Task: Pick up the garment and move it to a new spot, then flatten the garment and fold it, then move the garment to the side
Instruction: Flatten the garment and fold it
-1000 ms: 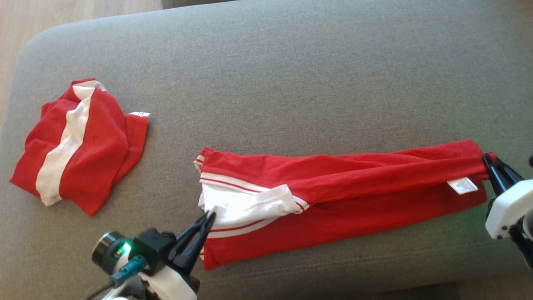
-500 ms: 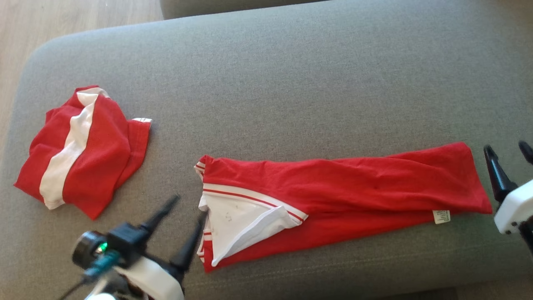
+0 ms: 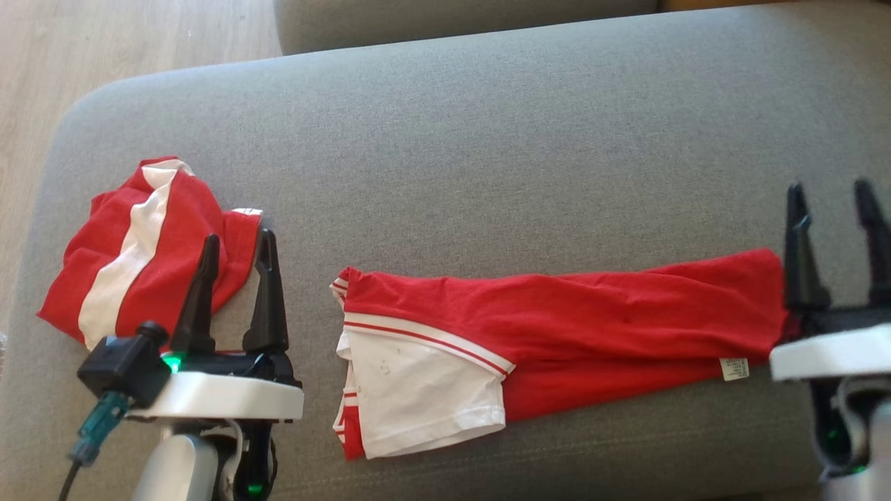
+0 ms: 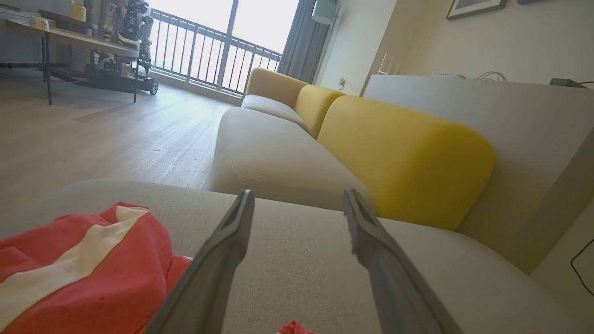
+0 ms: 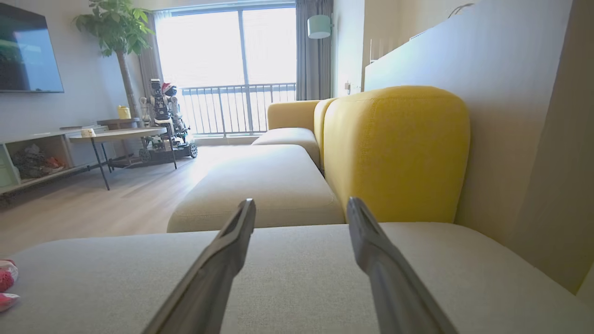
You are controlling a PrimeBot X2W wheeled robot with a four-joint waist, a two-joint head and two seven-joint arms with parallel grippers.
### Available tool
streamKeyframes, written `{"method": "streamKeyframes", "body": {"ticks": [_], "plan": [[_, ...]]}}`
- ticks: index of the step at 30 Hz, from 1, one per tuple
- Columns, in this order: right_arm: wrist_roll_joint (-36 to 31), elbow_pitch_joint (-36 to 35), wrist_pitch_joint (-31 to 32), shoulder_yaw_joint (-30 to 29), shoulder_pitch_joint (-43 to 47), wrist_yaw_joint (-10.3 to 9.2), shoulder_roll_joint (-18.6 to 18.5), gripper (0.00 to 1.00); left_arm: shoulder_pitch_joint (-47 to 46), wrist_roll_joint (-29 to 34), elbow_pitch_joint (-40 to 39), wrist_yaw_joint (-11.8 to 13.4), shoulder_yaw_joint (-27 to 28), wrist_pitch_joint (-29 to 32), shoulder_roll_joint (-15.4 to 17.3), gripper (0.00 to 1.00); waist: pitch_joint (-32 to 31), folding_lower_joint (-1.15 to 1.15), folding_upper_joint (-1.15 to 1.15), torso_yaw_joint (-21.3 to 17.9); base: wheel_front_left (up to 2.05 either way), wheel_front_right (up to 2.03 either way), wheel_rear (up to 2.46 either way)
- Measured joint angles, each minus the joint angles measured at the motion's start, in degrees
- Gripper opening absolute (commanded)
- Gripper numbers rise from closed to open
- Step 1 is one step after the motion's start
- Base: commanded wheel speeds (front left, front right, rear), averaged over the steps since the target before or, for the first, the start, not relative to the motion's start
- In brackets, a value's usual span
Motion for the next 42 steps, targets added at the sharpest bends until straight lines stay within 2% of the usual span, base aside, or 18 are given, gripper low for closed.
{"method": "streamKeyframes", "body": {"ticks": [4,10,19,30,42], "plan": [[0.0,1.3,-2.3,0.0,3.5,0.00,2.8,1.00,0.5,3.0,0.8,-1.8,2.4,-0.2,-3.0,1.00,-0.3,0.00,0.00,-0.2,0.00,0.00,0.00],[-0.4,5.0,-3.1,-1.5,4.7,0.00,3.6,1.00,2.8,4.7,1.7,-3.6,2.4,-0.2,-3.6,1.00,0.0,0.00,0.00,-0.4,0.00,0.00,0.00],[-1.6,18.9,5.8,-9.2,0.7,-0.01,4.6,1.00,2.1,5.7,2.6,-4.5,1.0,-0.2,-3.6,1.00,2.9,0.00,0.00,-0.4,0.00,0.00,0.00],[-2.5,30.8,7.1,-11.5,-6.6,-0.01,3.8,1.00,0.1,7.8,4.0,-5.6,1.7,-0.2,-3.7,1.00,5.9,0.00,0.00,0.5,0.00,0.00,0.00],[-2.2,39.0,7.0,-11.0,-11.4,-0.01,1.6,1.00,-0.5,8.3,3.3,-6.4,3.7,-0.2,-3.8,1.00,7.2,0.00,0.00,-0.3,0.00,0.00,0.00]]}}
